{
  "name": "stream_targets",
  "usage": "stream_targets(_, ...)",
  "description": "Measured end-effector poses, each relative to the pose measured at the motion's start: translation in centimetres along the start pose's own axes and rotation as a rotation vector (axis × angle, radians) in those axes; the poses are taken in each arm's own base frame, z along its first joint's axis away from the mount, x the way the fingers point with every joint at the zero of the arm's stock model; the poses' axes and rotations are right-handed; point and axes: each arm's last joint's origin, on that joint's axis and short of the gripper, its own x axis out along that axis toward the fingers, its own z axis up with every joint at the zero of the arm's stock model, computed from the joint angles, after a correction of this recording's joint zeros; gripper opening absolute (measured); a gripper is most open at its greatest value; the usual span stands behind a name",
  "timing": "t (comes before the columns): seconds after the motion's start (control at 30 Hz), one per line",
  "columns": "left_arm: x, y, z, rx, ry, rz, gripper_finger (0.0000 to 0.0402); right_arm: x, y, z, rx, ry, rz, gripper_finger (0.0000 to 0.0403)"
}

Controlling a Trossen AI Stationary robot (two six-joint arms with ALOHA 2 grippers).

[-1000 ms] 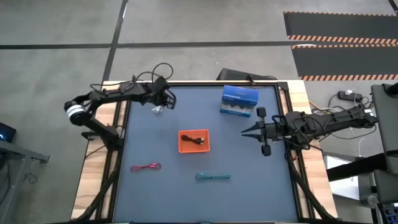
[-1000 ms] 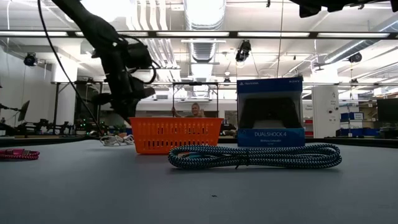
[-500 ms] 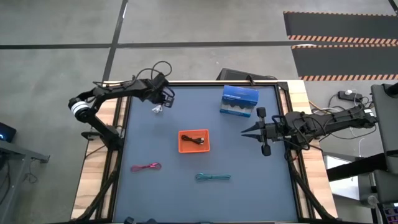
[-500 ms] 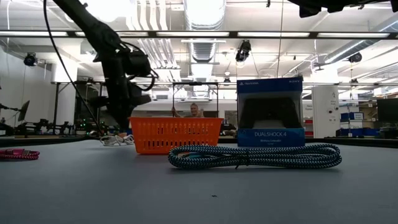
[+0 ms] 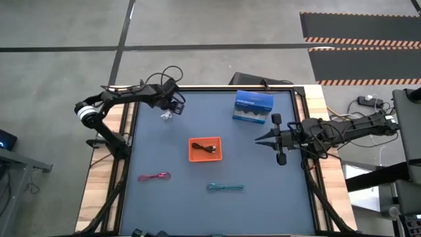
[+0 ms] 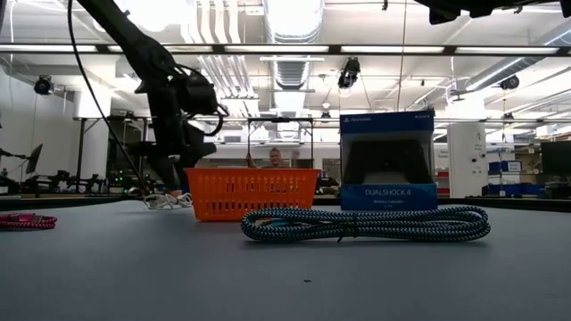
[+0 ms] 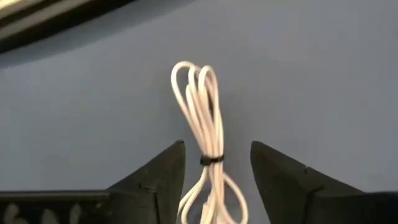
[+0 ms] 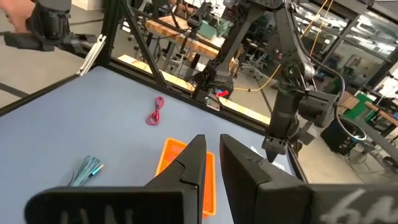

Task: Pick and place USB-C Cables
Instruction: Put the white charger cable into the orange bin

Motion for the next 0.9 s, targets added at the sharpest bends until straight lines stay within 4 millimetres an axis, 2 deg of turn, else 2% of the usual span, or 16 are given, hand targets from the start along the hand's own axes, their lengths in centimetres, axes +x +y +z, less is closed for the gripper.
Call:
stream_targets(0.57, 2.9, 0.2, -1.6, -0.011, 0.041, 0.052, 0.0169, 0.0, 0.1, -0.2, -0.015, 0.017, 0.007, 0.0038)
stream_targets(0.77, 3.0, 0.1, -1.8, -0.014, 0.033, 0.053, 0.0166, 0.0, 0.1, -0.2, -0.015, 0.017, 0.007, 0.0038)
stream_targets(0.9, 3.1, 0.1, -1.8, -0.016, 0.022, 0.056, 0.0146, 0.0, 0.1, -0.2, -0.015, 0.016, 0.007, 0.0038)
